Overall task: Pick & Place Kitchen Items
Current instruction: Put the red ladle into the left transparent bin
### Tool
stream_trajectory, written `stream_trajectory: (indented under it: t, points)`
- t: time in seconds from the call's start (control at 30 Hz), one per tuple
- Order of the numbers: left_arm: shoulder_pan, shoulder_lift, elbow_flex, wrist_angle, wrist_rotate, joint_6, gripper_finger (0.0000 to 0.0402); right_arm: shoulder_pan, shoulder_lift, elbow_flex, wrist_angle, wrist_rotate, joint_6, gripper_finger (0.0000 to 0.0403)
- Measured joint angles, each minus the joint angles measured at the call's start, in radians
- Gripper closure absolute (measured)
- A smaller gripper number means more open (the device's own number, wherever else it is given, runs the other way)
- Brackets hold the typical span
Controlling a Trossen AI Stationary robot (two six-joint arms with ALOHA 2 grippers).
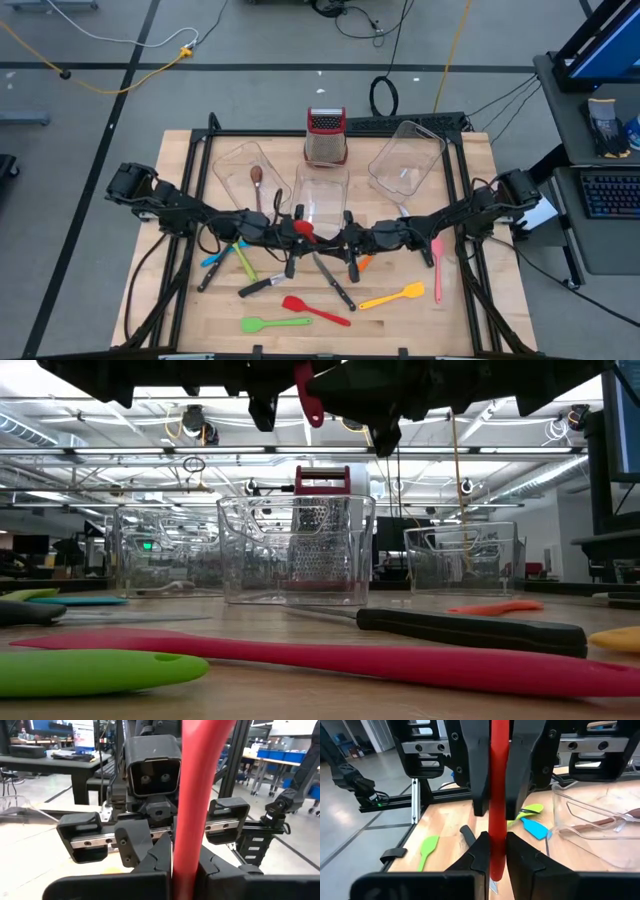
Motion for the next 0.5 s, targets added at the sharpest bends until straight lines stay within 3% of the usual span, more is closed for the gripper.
stream_trajectory:
  t: [0.37, 0.5]
  points:
    - [0.0, -0.002, 0.001, -0.083, -0.079, -0.032, 0.0386, -0.001, -0.001, 0.0, -0.061, 0.004, 0.01, 0.0343]
    - [0.001, -0.007, -0.006, -0.169, -0.158, -0.06, 0.0386, 0.006, -0.004, 0.001, -0.097, -0.028, 0.017, 0.0321]
